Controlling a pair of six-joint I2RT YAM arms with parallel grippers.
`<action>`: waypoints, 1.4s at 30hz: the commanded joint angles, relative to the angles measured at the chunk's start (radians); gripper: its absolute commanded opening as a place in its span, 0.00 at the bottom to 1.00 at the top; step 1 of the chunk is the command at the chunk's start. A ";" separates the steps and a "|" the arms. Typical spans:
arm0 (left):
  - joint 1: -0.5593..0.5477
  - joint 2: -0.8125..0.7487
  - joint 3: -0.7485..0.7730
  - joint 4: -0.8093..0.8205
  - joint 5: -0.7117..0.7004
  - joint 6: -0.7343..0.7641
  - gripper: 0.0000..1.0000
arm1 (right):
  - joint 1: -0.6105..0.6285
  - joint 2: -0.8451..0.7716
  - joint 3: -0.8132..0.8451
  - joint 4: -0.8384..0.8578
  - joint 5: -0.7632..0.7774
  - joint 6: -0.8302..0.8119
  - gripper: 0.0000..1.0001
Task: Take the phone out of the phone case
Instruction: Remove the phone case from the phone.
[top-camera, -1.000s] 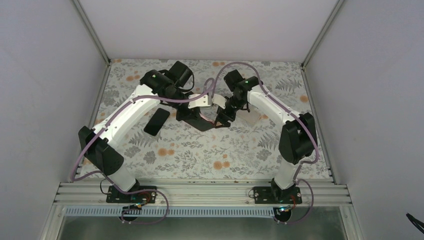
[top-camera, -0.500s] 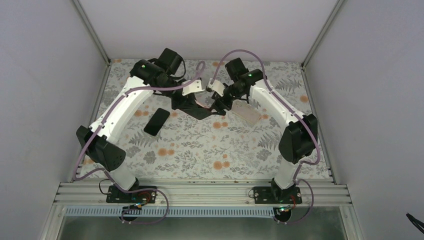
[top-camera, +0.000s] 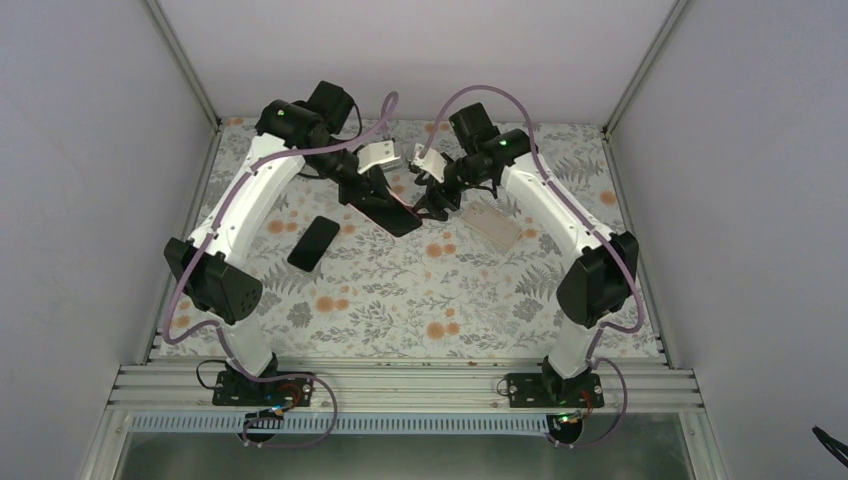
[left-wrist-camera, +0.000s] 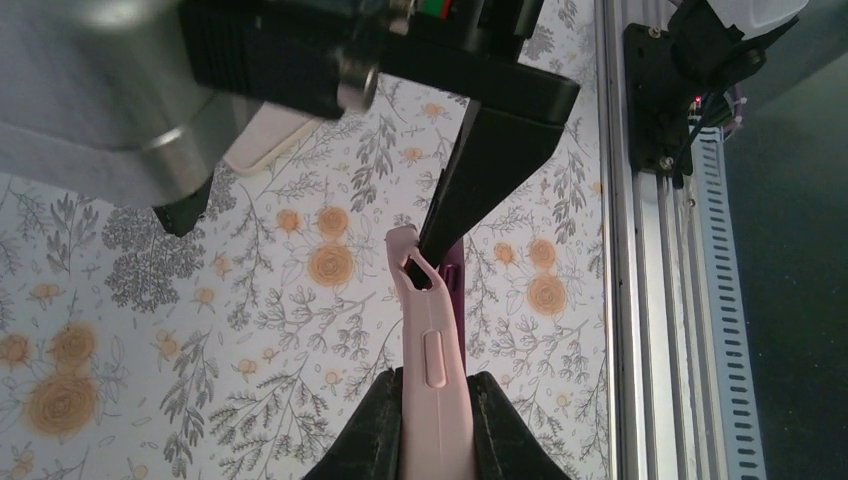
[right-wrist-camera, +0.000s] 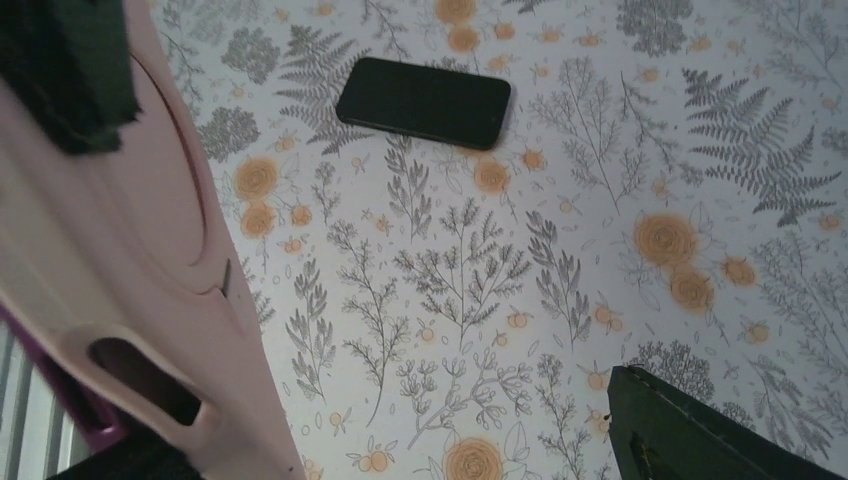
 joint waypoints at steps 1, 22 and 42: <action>-0.018 0.034 0.044 0.276 0.155 -0.020 0.02 | 0.119 -0.035 0.086 0.028 -0.369 0.030 0.87; 0.016 0.123 0.415 0.233 0.177 -0.061 0.02 | 0.263 0.065 0.149 -0.281 -0.616 -0.185 0.77; 0.031 0.041 0.365 0.133 0.085 0.019 0.31 | 0.105 0.082 0.121 -0.084 -0.607 0.076 0.03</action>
